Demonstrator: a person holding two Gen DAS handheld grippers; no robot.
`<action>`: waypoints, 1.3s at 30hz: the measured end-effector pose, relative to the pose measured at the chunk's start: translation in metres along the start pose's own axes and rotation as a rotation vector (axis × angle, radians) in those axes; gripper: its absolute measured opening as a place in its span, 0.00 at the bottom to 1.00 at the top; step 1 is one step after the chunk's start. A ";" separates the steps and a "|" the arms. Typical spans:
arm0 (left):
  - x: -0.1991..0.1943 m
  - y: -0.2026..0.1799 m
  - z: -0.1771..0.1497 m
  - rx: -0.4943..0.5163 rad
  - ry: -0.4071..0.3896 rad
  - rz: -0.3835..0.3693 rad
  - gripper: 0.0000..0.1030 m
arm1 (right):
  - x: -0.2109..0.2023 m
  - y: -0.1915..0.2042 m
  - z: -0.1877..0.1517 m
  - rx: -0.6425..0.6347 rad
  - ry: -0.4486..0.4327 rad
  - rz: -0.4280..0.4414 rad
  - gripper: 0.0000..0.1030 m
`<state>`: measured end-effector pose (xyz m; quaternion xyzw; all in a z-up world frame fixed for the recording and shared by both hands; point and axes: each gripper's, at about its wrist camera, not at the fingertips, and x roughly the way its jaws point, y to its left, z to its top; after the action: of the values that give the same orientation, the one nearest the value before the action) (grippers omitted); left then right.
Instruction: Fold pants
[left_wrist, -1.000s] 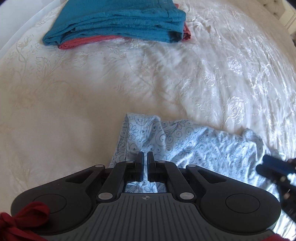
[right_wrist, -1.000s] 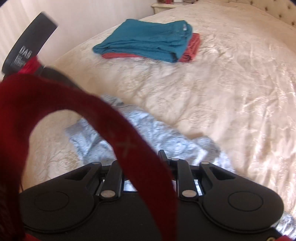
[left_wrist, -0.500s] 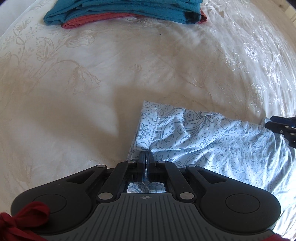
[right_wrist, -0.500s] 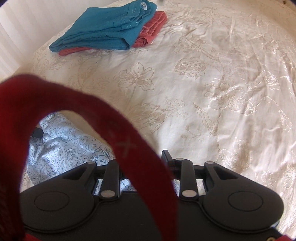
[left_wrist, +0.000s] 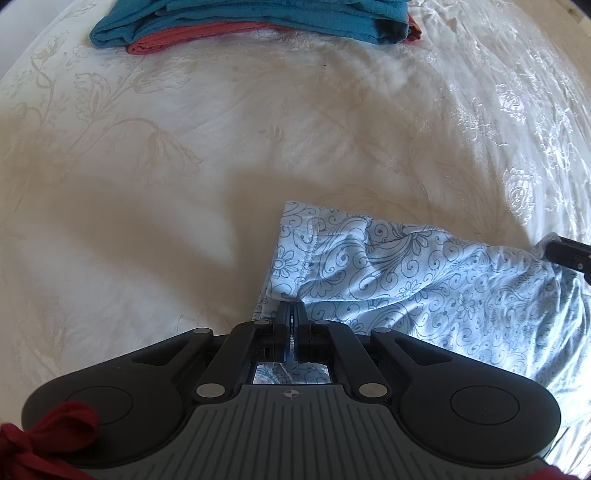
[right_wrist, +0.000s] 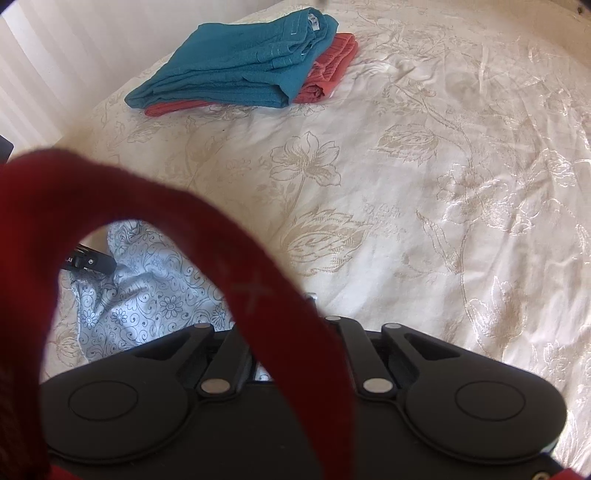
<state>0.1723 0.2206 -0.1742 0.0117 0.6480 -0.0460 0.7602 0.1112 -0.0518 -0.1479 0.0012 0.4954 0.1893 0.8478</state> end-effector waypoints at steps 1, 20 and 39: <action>-0.001 0.001 -0.001 -0.003 -0.001 -0.004 0.03 | -0.002 -0.002 0.002 0.016 -0.021 -0.014 0.09; -0.014 0.041 0.007 -0.020 -0.022 0.093 0.03 | 0.010 -0.018 0.016 0.127 -0.089 -0.233 0.29; -0.035 0.090 -0.035 -0.161 -0.040 0.053 0.03 | 0.037 0.172 0.027 -0.290 0.003 0.192 0.36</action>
<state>0.1398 0.3145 -0.1491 -0.0332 0.6336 0.0261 0.7725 0.0952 0.1251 -0.1326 -0.0743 0.4616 0.3389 0.8164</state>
